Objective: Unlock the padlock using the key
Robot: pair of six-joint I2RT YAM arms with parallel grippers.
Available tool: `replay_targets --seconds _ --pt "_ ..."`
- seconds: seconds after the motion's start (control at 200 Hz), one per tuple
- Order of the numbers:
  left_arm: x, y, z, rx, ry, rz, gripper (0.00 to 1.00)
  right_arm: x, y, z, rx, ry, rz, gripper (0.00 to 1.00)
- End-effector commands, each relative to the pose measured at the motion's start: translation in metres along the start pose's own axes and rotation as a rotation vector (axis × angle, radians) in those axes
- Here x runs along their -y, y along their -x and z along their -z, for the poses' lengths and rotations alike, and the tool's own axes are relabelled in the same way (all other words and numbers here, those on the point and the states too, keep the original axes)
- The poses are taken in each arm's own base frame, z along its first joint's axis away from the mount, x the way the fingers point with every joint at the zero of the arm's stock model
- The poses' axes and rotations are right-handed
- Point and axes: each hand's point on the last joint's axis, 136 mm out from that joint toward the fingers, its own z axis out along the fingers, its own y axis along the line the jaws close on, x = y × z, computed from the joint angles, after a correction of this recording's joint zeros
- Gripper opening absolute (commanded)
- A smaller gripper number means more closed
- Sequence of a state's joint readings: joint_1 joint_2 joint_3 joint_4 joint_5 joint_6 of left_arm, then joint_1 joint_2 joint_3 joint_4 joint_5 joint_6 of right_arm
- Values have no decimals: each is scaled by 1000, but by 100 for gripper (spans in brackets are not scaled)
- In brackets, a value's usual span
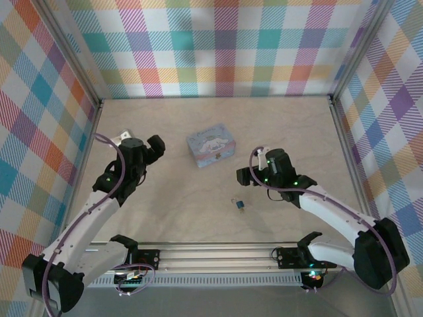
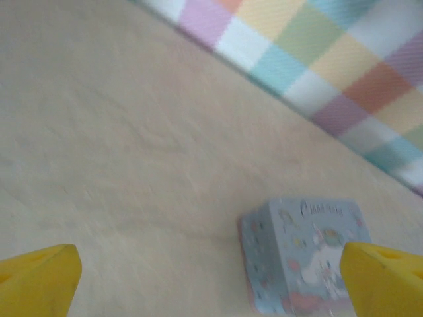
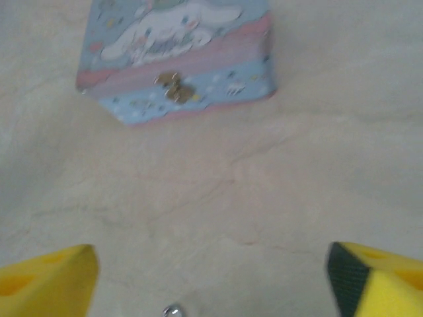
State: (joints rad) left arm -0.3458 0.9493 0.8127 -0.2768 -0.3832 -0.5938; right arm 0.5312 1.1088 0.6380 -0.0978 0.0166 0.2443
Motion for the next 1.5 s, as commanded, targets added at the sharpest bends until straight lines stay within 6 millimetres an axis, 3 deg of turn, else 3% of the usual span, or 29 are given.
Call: replay_targets --seconds 0.0,0.105,0.305,0.58,0.745,1.03,1.495 --pt "-29 32 1 228 121 -114 100 29 27 11 105 -118 58 100" --pt "-43 22 -7 316 114 -195 100 60 36 17 177 -196 48 100" --pt "-76 -3 -22 261 220 -285 100 124 45 21 280 -329 26 100" --pt "-84 -24 -43 236 204 -372 100 176 33 13 384 -412 3 100" --pt "-73 -36 -58 212 129 -441 100 188 32 12 465 -395 11 100" --pt "-61 -53 -82 201 43 -567 100 201 20 -8 458 -357 -19 100" --pt "-77 -78 -115 165 -20 -529 100 203 22 -19 380 -329 -36 100"
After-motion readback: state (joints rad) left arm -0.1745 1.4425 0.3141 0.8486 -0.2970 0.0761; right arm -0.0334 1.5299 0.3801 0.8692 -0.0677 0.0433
